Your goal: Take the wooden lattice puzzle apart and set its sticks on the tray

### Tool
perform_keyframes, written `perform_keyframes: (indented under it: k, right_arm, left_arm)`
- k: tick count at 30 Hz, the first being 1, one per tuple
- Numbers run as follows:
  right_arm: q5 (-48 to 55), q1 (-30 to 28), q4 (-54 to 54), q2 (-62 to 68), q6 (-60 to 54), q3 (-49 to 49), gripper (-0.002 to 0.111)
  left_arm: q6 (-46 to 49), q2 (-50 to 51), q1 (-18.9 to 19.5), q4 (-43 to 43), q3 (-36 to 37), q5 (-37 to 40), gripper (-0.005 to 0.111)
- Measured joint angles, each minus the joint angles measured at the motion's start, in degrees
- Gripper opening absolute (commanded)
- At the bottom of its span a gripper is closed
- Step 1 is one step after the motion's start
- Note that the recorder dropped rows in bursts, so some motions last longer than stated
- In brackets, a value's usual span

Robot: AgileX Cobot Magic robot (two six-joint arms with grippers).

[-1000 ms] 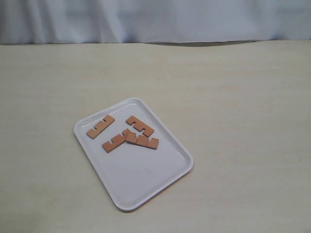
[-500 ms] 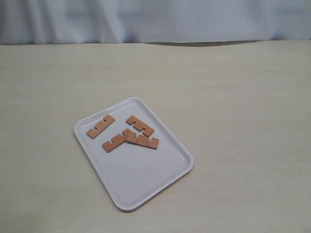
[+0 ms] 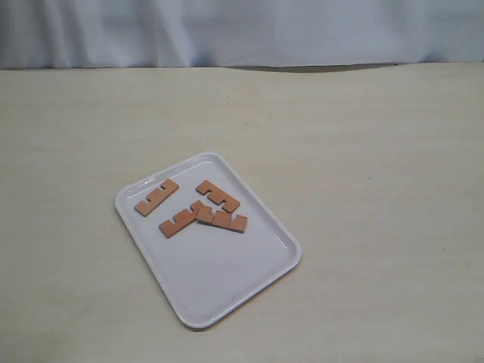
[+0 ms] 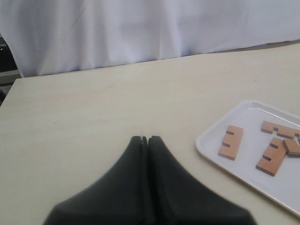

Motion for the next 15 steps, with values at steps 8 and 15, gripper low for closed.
perform_keyframes:
  k: [8, 15]
  right_arm:
    - [5.8, 0.0, 3.2, 0.0, 0.0, 4.0, 0.005]
    - [5.9, 0.0, 2.5, 0.0, 0.1, 4.0, 0.005]
  left_arm:
    - [0.0, 0.0, 0.0, 0.0, 0.0, 0.0, 0.0]
    - [0.0, 0.0, 0.0, 0.0, 0.0, 0.0, 0.0]
